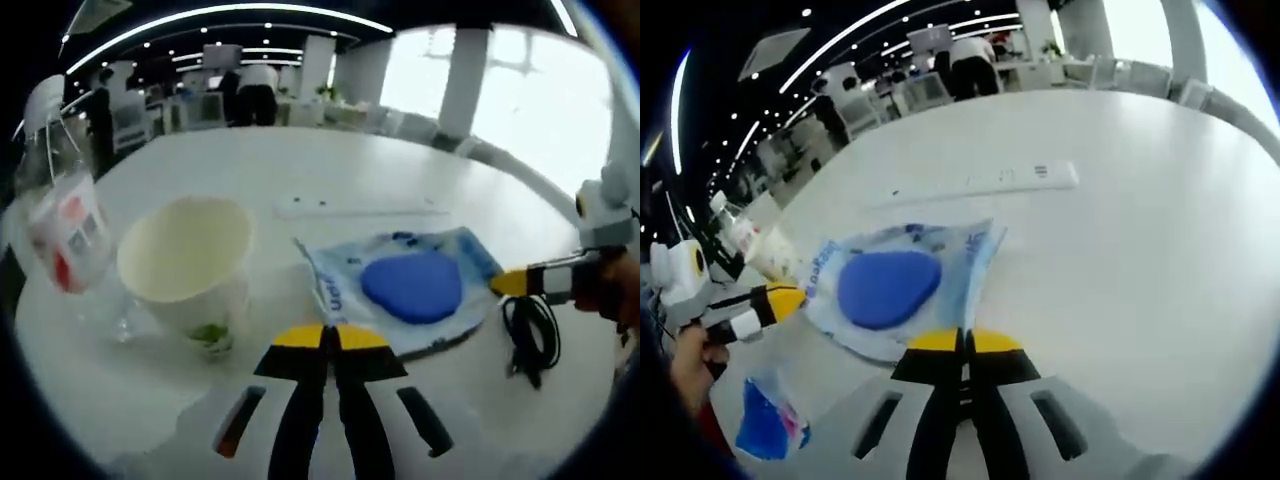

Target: Arrange the tabletop items into an orderly group along one side of the table until the central work area is clear of visible clutter.

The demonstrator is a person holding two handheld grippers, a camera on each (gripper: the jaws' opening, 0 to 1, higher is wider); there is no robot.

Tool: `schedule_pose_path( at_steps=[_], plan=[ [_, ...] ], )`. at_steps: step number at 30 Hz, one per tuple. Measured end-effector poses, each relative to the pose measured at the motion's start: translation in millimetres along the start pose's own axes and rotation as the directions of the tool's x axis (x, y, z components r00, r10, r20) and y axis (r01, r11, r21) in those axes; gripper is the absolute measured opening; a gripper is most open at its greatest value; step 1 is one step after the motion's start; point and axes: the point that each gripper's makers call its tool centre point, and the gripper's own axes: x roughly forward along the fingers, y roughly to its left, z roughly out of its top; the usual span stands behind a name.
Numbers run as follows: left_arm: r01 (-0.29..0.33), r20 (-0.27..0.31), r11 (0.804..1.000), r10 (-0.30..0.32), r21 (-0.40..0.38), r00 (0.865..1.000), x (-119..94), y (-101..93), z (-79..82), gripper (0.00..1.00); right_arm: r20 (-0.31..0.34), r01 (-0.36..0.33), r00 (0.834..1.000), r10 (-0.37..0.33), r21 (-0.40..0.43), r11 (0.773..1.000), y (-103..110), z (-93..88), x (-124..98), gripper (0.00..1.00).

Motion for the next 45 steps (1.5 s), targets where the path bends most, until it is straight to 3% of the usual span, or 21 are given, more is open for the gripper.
schedule_pose_path(
  at_steps=[4,13,19,22,26,31,32,38,42,45],
  plan=[
    [-0.006,0.006,1.000,0.006,-0.004,1.000,2.5,2.8,-1.8,0.00,-0.001,0.005,1.000,-0.005,0.004,1.000,0.7,-0.8,0.8,0.02],
    [-0.012,0.016,0.999,0.012,0.037,1.000,1.9,3.2,0.3,0.01,-0.003,0.025,1.000,-0.026,-0.139,0.990,-1.3,1.1,3.5,0.05],
    [-0.013,0.009,0.998,0.012,0.056,1.000,-7.7,3.0,1.4,0.11,0.055,0.054,0.997,-0.047,-0.124,0.991,-8.1,17.7,-2.7,0.09],
    [-0.014,0.006,0.997,0.013,0.080,1.000,-11.8,2.5,1.0,0.17,0.074,0.049,0.996,-0.040,-0.117,0.992,-7.9,24.6,-7.4,0.19],
    [0.010,0.019,0.998,-0.011,0.060,1.000,-21.2,0.0,5.6,0.22,0.081,0.015,0.997,-0.008,-0.082,0.996,-2.8,26.6,-12.8,0.36],
    [0.004,0.027,0.999,-0.005,0.051,1.000,-41.7,-2.0,15.8,0.34,0.083,-0.015,0.996,0.024,-0.106,0.994,7.0,27.3,-23.7,0.47],
    [0.006,0.050,0.999,-0.009,0.045,0.999,-51.6,-4.4,21.6,0.35,0.096,-0.041,0.994,0.052,-0.113,0.993,11.8,31.5,-27.4,0.48],
    [0.027,0.066,0.998,-0.031,0.058,0.997,-75.7,-8.6,28.5,0.45,0.133,-0.105,0.983,0.129,-0.174,0.979,36.4,40.6,-46.2,0.58],
    [0.037,0.073,0.994,-0.044,0.099,0.996,-91.2,-10.6,31.0,0.49,0.145,-0.127,0.975,0.171,-0.274,0.953,53.6,42.6,-58.8,0.59],
    [0.048,0.070,0.991,-0.057,0.121,0.996,-100.6,-12.6,30.9,0.53,0.144,-0.140,0.971,0.191,-0.306,0.942,63.4,41.2,-66.0,0.61]
  ],
)
